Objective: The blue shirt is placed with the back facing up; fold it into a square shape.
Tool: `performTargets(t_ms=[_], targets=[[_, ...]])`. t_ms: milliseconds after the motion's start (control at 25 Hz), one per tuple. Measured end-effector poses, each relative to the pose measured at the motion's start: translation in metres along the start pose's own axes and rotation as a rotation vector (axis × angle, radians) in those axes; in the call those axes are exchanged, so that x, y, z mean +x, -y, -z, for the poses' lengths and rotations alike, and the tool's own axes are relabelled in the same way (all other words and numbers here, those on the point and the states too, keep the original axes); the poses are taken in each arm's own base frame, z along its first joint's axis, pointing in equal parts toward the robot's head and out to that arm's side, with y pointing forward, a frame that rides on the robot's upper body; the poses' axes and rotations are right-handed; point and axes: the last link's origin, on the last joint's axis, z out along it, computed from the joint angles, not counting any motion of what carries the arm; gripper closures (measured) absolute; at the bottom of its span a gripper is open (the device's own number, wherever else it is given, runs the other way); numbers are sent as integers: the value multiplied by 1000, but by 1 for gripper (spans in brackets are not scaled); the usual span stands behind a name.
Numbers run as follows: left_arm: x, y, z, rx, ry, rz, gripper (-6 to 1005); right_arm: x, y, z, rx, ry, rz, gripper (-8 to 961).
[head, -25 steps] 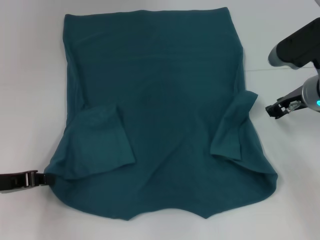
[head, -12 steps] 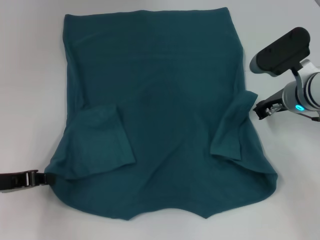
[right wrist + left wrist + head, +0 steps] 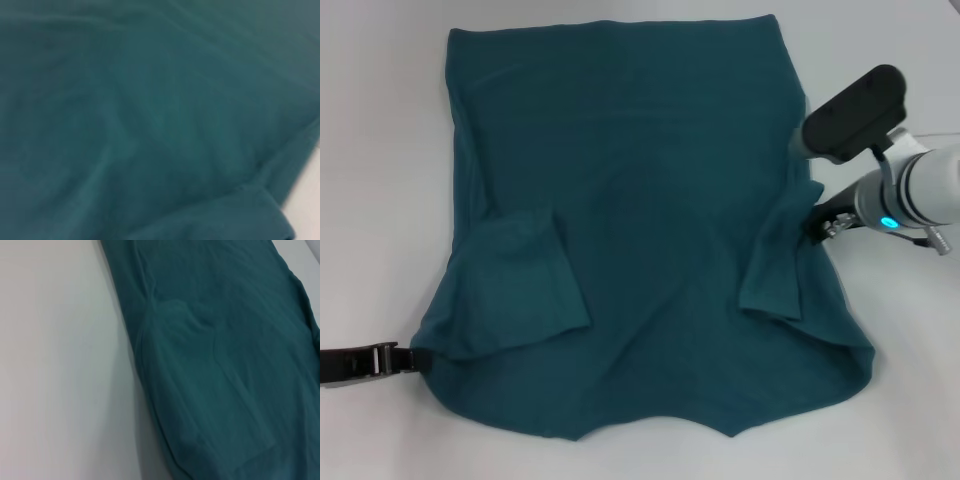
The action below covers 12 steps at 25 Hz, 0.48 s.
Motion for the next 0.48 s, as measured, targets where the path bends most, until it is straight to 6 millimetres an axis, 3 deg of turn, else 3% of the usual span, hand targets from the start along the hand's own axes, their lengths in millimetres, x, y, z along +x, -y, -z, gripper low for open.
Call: performTargets(t_ms=[480], targets=[[-3,1,0,-1,1,7,996,-24,-26,0,-118,89,4,954]])
